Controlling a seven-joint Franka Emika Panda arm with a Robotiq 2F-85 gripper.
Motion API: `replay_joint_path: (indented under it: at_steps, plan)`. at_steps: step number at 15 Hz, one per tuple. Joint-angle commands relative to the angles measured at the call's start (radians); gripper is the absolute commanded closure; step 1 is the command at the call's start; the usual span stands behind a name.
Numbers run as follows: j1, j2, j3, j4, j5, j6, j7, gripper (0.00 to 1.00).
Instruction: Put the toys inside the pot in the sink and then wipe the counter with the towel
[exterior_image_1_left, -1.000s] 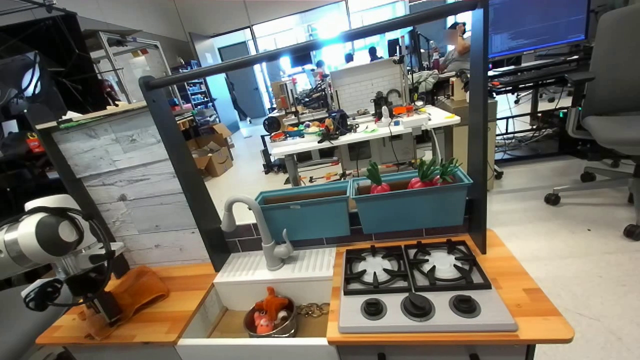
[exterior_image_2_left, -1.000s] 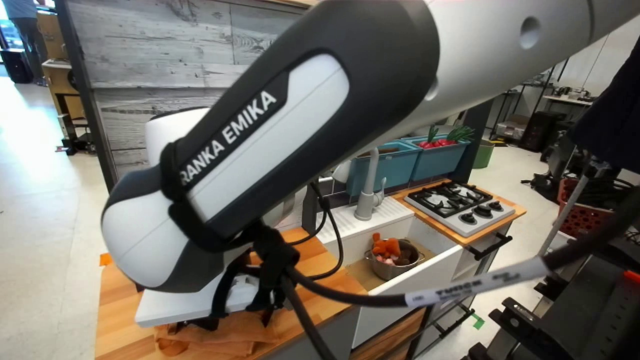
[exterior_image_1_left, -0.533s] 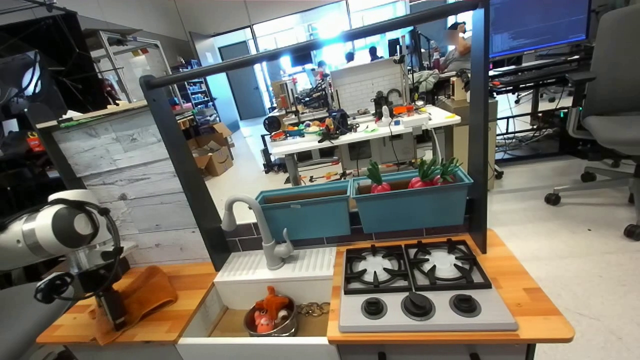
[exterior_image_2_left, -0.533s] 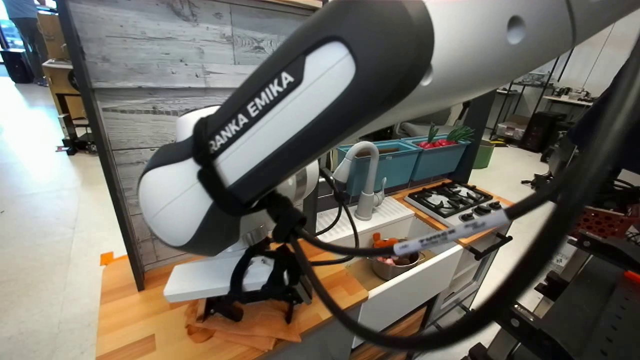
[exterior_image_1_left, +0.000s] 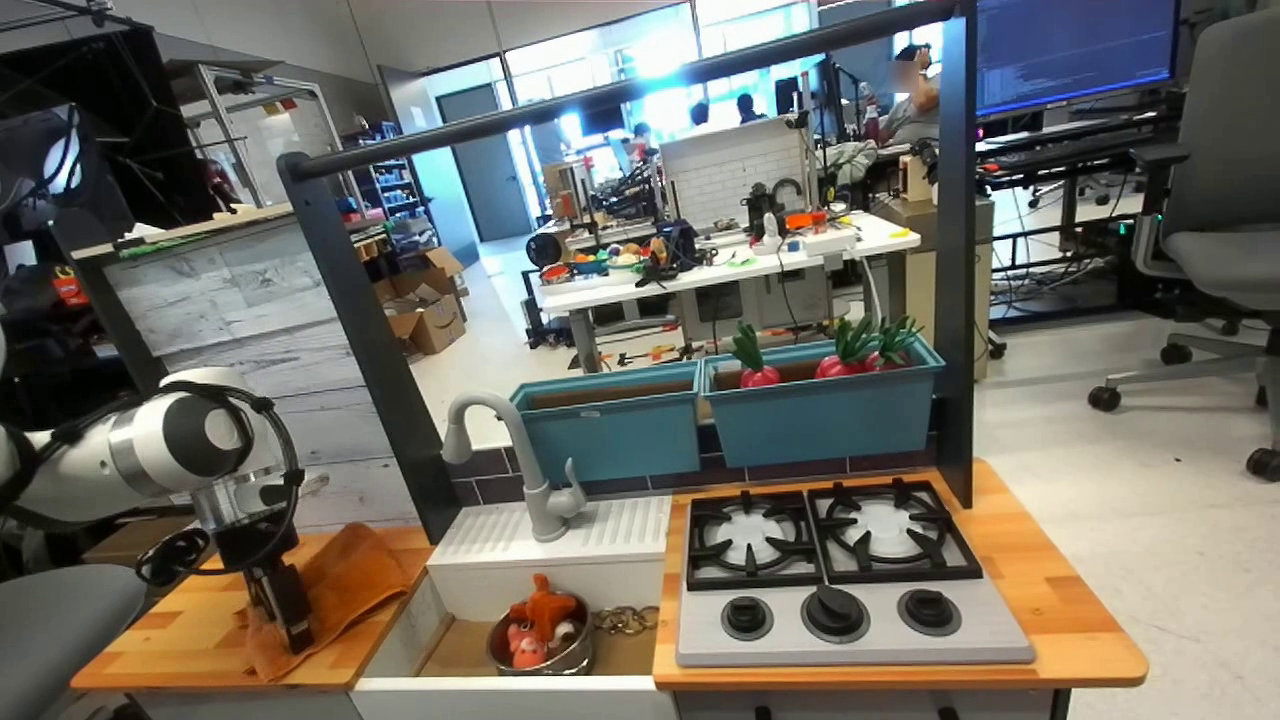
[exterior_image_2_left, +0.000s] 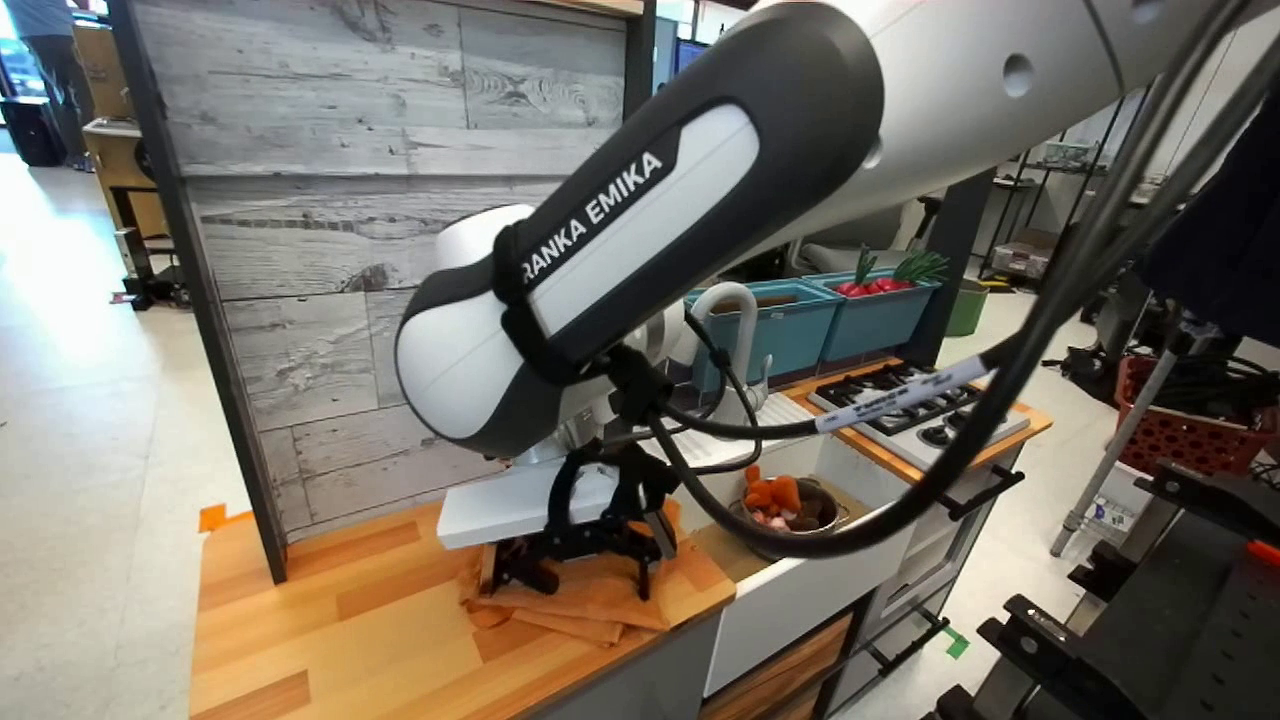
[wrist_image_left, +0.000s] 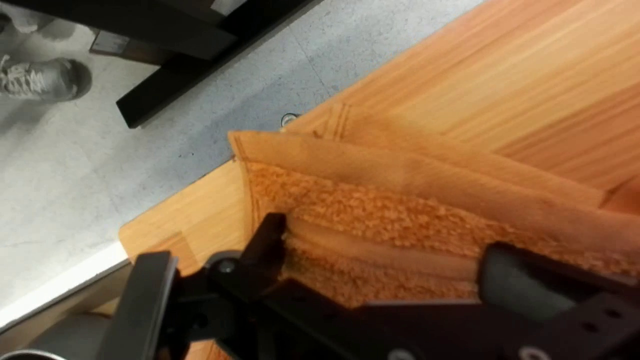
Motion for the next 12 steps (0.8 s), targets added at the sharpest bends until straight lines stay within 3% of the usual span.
replay_joint_path:
  at_steps: [1,6,9,12]
  plan:
    - [0.075,0.060,-0.001,-0.045,-0.073,0.101,-0.066,0.00]
    - [0.123,-0.032,0.084,-0.196,-0.071,0.328,-0.159,0.00]
    - [0.082,-0.141,0.185,-0.337,-0.040,0.414,-0.248,0.00]
    - [0.015,-0.220,0.278,-0.460,-0.002,0.421,-0.333,0.00]
